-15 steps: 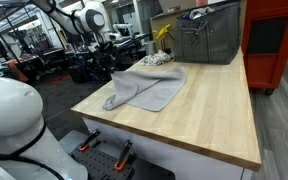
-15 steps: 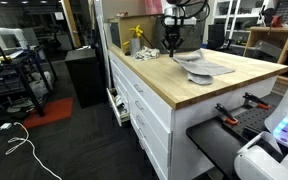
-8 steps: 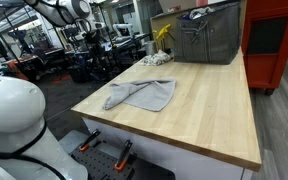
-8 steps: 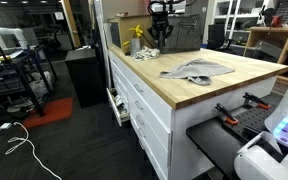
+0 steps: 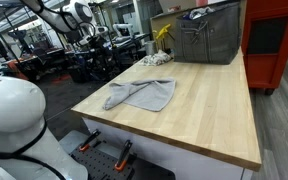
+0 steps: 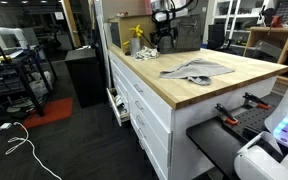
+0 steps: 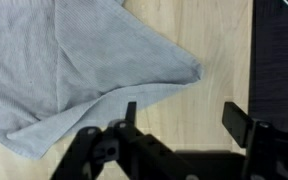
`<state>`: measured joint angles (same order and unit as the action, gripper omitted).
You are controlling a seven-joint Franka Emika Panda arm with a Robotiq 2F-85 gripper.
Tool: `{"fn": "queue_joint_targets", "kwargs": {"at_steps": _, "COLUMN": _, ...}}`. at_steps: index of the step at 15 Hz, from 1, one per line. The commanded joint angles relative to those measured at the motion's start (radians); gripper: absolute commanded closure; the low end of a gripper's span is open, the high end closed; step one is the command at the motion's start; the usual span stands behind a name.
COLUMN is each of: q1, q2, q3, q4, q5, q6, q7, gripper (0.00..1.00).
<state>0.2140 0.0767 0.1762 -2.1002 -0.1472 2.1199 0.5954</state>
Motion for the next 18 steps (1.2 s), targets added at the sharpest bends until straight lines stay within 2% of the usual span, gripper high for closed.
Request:
{"fn": "queue_joint_targets", "kwargs": {"at_steps": 1, "q1": -0.031, "q2": 0.055, "q3": -0.036, "q4": -0.027, "q5": 0.015, "q6": 0.004, "q7": -0.028, "gripper": 0.32}}
{"fn": "queue_joint_targets", "kwargs": {"at_steps": 2, "q1": -0.038, "q2": 0.069, "q3": -0.046, "q4": -0.03, "q5": 0.031, "q6": -0.011, "q7": -0.037, "gripper": 0.28}}
{"fn": "queue_joint_targets", "kwargs": {"at_steps": 3, "q1": -0.044, "q2": 0.086, "q3": -0.052, "q4": -0.031, "q5": 0.06, "q6": -0.019, "q7": -0.061, "gripper": 0.3}}
{"fn": "queue_joint_targets", "kwargs": {"at_steps": 6, "q1": -0.057, "q2": 0.122, "q3": -0.06, "q4": -0.021, "q5": 0.15, "q6": -0.055, "q7": -0.138, "gripper": 0.53}}
{"fn": "queue_joint_targets", "kwargs": {"at_steps": 9, "q1": -0.06, "q2": 0.143, "q3": -0.074, "q4": -0.012, "q5": 0.186, "q6": -0.085, "q7": -0.136, "gripper": 0.77}}
{"fn": "queue_joint_targets", "kwargs": {"at_steps": 12, "q1": -0.06, "q2": 0.161, "q3": -0.081, "q4": -0.012, "q5": 0.216, "q6": -0.056, "q7": -0.13, "gripper": 0.99}}
{"fn": "queue_joint_targets", "kwargs": {"at_steps": 18, "q1": -0.046, "q2": 0.187, "q3": -0.077, "q4": 0.003, "q5": 0.247, "q6": -0.028, "q7": -0.122, "gripper": 1.0}}
